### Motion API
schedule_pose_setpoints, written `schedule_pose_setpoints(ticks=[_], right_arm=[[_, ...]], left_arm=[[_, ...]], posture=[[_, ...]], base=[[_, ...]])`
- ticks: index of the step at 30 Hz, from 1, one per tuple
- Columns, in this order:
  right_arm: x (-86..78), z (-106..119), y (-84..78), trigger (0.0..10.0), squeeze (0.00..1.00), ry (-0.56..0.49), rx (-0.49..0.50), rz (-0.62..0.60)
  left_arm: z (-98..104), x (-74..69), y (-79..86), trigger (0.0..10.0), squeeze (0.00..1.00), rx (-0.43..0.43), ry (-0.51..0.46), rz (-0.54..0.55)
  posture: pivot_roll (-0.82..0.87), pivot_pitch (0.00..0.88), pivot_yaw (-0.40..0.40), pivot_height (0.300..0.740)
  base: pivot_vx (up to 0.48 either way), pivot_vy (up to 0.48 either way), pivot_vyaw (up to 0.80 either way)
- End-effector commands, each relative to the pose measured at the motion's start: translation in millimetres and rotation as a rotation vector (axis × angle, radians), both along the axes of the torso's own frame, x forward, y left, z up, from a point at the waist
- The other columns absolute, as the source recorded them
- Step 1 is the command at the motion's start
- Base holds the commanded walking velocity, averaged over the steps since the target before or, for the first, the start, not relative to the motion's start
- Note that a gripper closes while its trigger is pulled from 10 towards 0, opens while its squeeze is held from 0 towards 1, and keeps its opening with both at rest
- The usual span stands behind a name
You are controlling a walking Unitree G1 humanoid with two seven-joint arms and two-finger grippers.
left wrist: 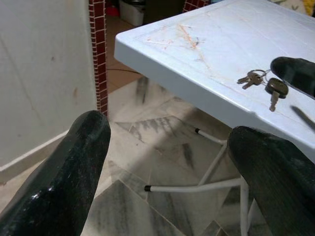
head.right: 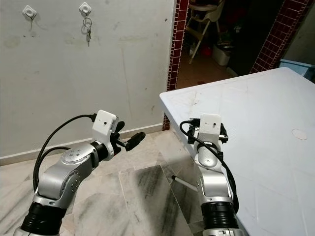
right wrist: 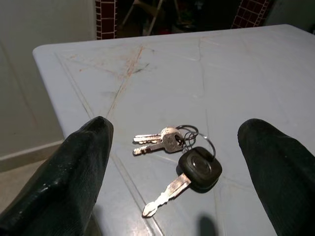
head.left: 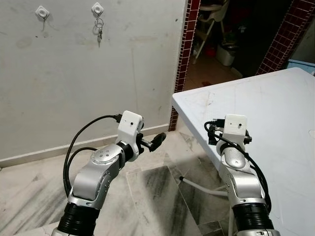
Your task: Hang keys on a hook
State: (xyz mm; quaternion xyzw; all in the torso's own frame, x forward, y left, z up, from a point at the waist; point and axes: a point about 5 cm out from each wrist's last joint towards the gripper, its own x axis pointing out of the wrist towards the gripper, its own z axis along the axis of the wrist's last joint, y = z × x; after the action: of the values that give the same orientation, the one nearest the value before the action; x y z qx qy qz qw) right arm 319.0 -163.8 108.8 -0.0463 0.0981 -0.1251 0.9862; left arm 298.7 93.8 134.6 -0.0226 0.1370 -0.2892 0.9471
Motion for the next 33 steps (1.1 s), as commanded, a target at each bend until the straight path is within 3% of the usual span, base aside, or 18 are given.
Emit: schedule_pose_setpoints(ticks=[1, 13, 16, 25, 33], right_arm=[[-0.7, 3.0, -2.4, 10.0, 0.0, -0.005, -0.004, 0.001], [0.5, 5.0, -3.4, 10.0, 0.0, -0.011, -0.004, 0.006], [0.2, 4.5, -3.2, 10.0, 0.0, -0.008, -0.005, 0.008], [-0.5, 2.5, -0.5, 10.0, 0.0, 0.007, 0.003, 0.046], [-1.6, -2.3, 15.9, 10.0, 0.0, 0.035, 0.05, 0.156]], left_arm=[[2.8, 2.4, 0.5, 10.0, 0.0, -0.004, -0.011, 0.006], [1.9, 3.1, 1.7, 10.0, 0.0, -0.003, -0.012, 0.02], [3.0, 2.7, 1.5, 10.0, 0.0, -0.038, -0.012, 0.033], [-4.8, -4.1, 9.9, 10.0, 0.0, 0.013, 0.001, 0.061], [-12.6, -12.9, 20.5, 10.0, 0.0, 0.043, 0.032, 0.121]], posture=[[0.13, 0.0, -0.045, 0.74], [0.13, 0.0, -0.05, 0.74], [0.13, 0.0, -0.05, 0.74], [0.13, 0.0, -0.051, 0.74], [0.15, 0.0, -0.053, 0.74]], base=[[0.0, -0.36, 0.0], [0.0, -0.366, 0.0], [0.0, 0.0, 0.0], [0.0, 0.0, 0.0], [0.0, 0.0, 0.0]])
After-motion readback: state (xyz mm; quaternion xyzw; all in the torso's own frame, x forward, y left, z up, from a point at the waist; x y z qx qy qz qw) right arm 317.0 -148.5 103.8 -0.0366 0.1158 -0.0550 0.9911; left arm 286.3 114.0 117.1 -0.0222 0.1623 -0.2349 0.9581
